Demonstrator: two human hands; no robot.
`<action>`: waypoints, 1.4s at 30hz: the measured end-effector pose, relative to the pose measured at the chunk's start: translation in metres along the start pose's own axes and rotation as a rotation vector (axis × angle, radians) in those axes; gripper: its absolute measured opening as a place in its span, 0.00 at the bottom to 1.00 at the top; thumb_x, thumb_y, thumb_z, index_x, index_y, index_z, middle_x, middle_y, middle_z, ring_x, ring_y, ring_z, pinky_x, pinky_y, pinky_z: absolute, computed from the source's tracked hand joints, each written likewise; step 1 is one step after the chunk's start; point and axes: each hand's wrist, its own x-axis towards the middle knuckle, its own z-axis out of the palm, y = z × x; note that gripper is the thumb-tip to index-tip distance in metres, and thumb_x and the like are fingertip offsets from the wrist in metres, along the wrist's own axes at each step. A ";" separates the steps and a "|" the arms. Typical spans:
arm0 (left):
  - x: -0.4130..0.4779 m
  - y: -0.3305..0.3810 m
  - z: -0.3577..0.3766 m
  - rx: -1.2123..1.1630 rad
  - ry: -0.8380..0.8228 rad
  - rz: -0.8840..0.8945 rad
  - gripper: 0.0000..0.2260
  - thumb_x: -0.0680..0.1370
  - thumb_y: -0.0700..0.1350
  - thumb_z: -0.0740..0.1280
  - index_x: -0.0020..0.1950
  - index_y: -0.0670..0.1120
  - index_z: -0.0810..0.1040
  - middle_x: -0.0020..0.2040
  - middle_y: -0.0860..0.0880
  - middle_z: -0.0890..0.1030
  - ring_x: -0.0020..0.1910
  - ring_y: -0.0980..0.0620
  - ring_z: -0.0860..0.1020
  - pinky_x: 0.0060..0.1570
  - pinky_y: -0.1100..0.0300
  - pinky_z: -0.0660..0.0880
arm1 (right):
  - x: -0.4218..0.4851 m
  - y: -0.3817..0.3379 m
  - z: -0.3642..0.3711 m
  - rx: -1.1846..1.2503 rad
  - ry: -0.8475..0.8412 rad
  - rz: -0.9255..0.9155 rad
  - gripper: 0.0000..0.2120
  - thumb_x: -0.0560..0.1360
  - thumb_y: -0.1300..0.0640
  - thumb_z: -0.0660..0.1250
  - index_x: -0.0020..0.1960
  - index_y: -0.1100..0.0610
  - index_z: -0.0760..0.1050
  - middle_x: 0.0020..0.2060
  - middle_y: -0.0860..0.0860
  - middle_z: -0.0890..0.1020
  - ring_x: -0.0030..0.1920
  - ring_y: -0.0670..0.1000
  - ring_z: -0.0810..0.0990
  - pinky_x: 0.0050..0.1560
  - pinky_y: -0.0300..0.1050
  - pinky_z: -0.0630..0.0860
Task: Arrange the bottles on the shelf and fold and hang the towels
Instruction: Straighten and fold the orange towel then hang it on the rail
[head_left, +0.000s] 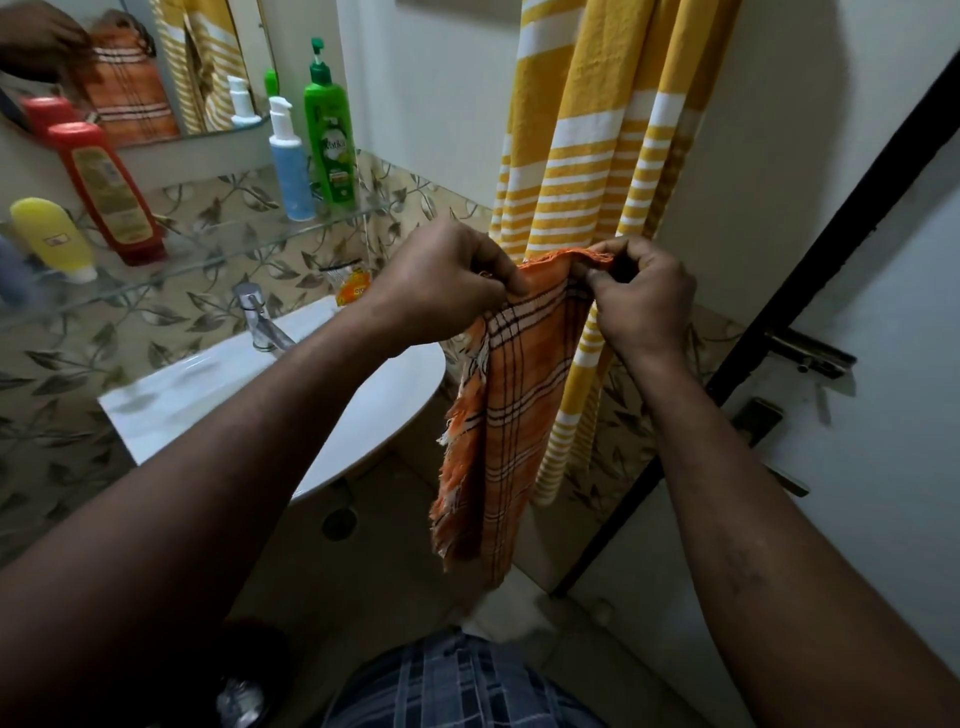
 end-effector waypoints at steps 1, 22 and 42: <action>0.000 0.001 0.000 -0.007 0.001 -0.005 0.07 0.79 0.38 0.73 0.48 0.50 0.88 0.45 0.52 0.86 0.43 0.58 0.84 0.41 0.61 0.81 | -0.001 0.000 0.000 -0.008 -0.001 0.000 0.08 0.74 0.54 0.77 0.52 0.48 0.85 0.45 0.40 0.85 0.48 0.42 0.84 0.52 0.41 0.83; 0.000 0.035 -0.001 -0.030 -0.066 -0.137 0.09 0.77 0.41 0.75 0.57 0.46 0.86 0.47 0.52 0.85 0.43 0.57 0.83 0.40 0.61 0.80 | -0.087 -0.027 0.013 0.298 -0.270 0.113 0.07 0.81 0.46 0.70 0.56 0.47 0.81 0.42 0.44 0.86 0.42 0.43 0.85 0.43 0.56 0.85; 0.007 0.022 -0.025 0.423 0.079 0.417 0.11 0.84 0.52 0.62 0.64 0.52 0.78 0.45 0.52 0.80 0.44 0.47 0.81 0.45 0.49 0.80 | -0.059 -0.028 -0.003 0.525 -0.419 0.138 0.09 0.73 0.53 0.80 0.52 0.51 0.85 0.48 0.50 0.89 0.50 0.51 0.88 0.54 0.59 0.85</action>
